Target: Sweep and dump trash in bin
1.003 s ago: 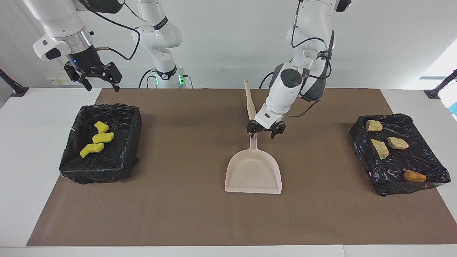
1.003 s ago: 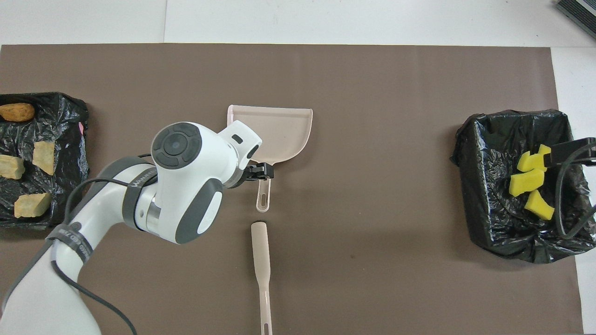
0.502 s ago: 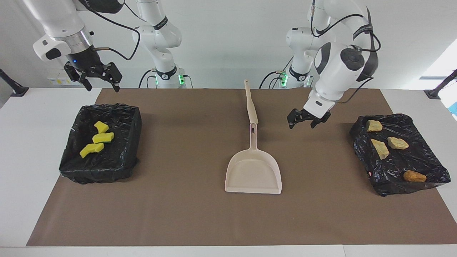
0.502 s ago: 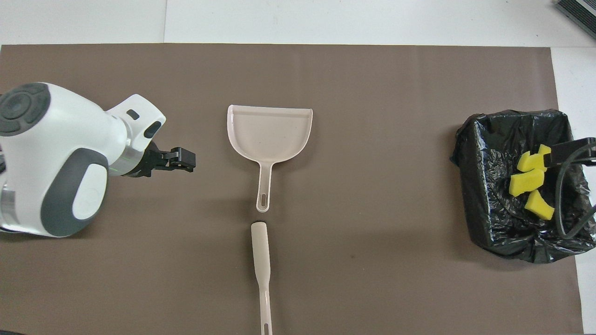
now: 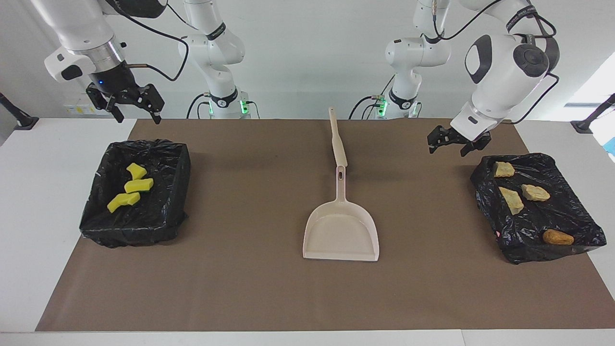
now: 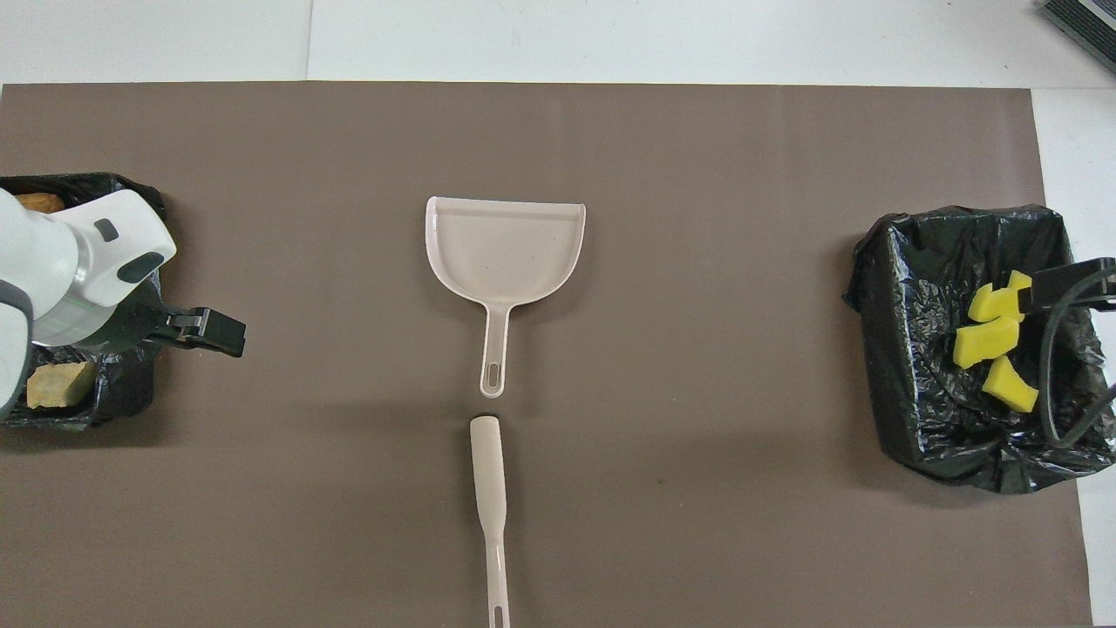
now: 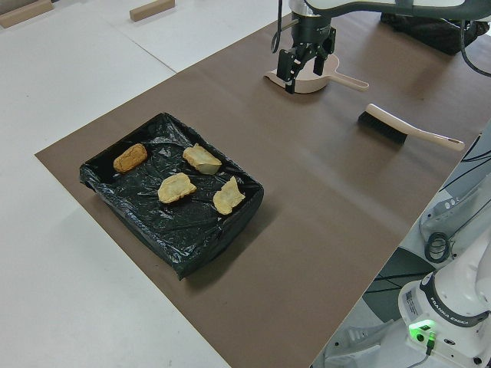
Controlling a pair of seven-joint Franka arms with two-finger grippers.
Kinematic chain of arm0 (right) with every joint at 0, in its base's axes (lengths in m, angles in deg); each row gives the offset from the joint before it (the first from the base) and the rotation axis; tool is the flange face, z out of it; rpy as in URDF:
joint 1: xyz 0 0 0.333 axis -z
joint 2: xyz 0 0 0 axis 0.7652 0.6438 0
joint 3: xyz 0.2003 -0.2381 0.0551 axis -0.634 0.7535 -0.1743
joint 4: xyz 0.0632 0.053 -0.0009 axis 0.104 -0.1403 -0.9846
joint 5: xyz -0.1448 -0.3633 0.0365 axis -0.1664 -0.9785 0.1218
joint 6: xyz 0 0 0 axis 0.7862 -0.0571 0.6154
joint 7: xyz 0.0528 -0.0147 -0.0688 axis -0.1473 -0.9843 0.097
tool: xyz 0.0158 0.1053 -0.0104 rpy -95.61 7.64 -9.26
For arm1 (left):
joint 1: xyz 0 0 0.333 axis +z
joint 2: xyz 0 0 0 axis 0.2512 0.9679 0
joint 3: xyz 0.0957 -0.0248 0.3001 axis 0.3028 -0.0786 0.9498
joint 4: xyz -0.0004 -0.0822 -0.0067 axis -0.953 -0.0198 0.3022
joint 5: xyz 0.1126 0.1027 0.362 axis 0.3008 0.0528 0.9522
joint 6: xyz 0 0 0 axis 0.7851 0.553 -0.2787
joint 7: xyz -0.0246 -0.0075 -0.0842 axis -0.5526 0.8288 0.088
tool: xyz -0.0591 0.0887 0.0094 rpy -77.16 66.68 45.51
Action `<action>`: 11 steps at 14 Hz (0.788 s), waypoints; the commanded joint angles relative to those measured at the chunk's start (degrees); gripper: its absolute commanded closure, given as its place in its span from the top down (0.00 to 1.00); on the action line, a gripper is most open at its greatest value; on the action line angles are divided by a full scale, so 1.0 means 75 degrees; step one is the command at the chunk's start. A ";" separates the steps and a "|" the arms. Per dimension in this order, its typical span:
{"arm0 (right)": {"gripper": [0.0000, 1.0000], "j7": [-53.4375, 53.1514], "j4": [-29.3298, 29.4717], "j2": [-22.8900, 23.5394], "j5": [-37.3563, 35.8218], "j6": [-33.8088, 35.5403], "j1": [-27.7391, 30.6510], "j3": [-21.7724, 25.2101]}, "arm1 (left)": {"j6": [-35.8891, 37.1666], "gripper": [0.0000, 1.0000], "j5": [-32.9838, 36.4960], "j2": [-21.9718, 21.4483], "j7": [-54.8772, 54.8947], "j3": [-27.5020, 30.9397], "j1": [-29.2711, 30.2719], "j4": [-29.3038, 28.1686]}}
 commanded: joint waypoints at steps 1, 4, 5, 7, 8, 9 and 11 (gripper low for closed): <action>1.00 -0.0039 -0.0138 -0.0124 0.0153 0.0036 0.0020 -0.0016 | 0.0832 1.00 0.0121 -0.0216 0.0160 -0.0077 0.0247 0.0582; 1.00 -0.0039 -0.0138 -0.0124 0.0153 0.0036 0.0020 -0.0005 | 0.1289 1.00 0.0144 -0.0625 0.0452 -0.0031 0.0399 0.0771; 1.00 -0.0039 -0.0138 -0.0124 0.0153 0.0036 0.0020 -0.0005 | 0.1384 1.00 0.0144 -0.0790 0.0465 -0.0054 0.0470 0.0887; 1.00 -0.0039 -0.0138 -0.0124 0.0153 0.0036 0.0020 -0.0005 | 0.1758 1.00 0.0331 -0.0815 0.0477 -0.0089 0.0482 0.1333; 1.00 -0.0039 -0.0138 -0.0124 0.0153 0.0036 0.0020 -0.0005 | 0.1736 1.00 0.0320 -0.0838 0.0512 -0.0089 0.0482 0.1264; 1.00 -0.0039 -0.0138 -0.0124 0.0153 0.0036 0.0020 -0.0005 | 0.1713 1.00 0.0320 -0.0850 0.0512 -0.0077 0.0482 0.1229; 1.00 -0.0039 -0.0138 -0.0124 0.0153 0.0036 0.0020 -0.0005 | 0.1607 1.00 0.0448 -0.0757 0.0524 -0.0089 0.0482 0.1333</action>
